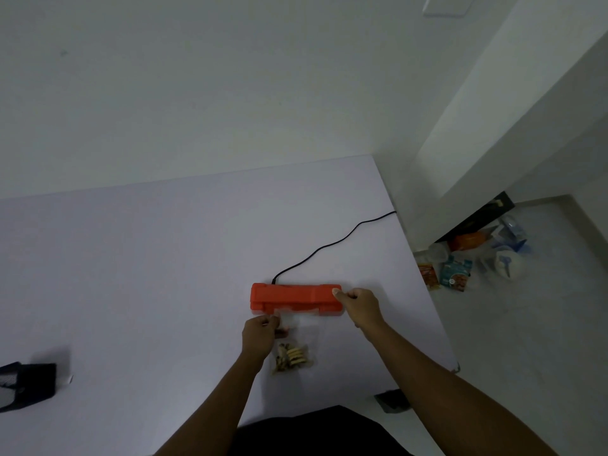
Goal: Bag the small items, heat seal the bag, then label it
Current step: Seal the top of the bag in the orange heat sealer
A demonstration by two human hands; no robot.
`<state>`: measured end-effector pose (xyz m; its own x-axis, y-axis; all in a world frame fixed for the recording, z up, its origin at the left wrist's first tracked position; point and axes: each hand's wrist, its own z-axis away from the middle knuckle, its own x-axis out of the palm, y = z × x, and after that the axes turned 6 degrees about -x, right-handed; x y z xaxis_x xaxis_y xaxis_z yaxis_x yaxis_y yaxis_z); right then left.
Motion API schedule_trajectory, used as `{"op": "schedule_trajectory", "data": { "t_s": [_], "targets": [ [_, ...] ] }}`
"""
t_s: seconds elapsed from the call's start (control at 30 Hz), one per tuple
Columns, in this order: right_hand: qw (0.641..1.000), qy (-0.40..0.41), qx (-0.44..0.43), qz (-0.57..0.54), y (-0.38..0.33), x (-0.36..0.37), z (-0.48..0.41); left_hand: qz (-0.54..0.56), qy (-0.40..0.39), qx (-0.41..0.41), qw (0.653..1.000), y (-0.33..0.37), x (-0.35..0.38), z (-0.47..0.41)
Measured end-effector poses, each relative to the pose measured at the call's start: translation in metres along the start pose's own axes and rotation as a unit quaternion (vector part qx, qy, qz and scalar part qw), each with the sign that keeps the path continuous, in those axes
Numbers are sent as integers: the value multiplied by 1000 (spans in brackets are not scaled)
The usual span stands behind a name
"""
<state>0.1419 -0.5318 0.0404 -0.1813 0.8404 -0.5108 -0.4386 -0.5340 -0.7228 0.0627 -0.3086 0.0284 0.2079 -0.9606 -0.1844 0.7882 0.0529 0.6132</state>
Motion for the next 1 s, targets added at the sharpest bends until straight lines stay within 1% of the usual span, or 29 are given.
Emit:
{"op": "schedule_trajectory", "data": {
  "t_s": [0.2, 0.37, 0.5, 0.73, 0.83, 0.93, 1.0],
  "targets": [
    [999, 4, -36, -32, -27, -9, 18, 6, -2, -6, 1000, 1, -1, 0],
    [994, -9, -107, -33, -64, -23, 39, 9, 1, -10, 1000, 2, -1, 0],
    [985, -13, -166, -45, -100, -18, 58, 7, 6, -14, 1000, 3, -1, 1],
    [957, -92, -271, -55, -150, 24, 72, 6, 13, -21, 1000, -2, 0, -6],
    [940, -146, -309, -20, -168, 47, 71, 19, 15, -22, 999, -3, 1, -6],
    [928, -206, -312, 12, -176, 58, 71, 24, 12, -21, 999, -3, 1, -7],
    [928, -207, -311, -2, -172, 56, 68, 24, 8, -19, 999, -4, 1, -7]
  ]
}}
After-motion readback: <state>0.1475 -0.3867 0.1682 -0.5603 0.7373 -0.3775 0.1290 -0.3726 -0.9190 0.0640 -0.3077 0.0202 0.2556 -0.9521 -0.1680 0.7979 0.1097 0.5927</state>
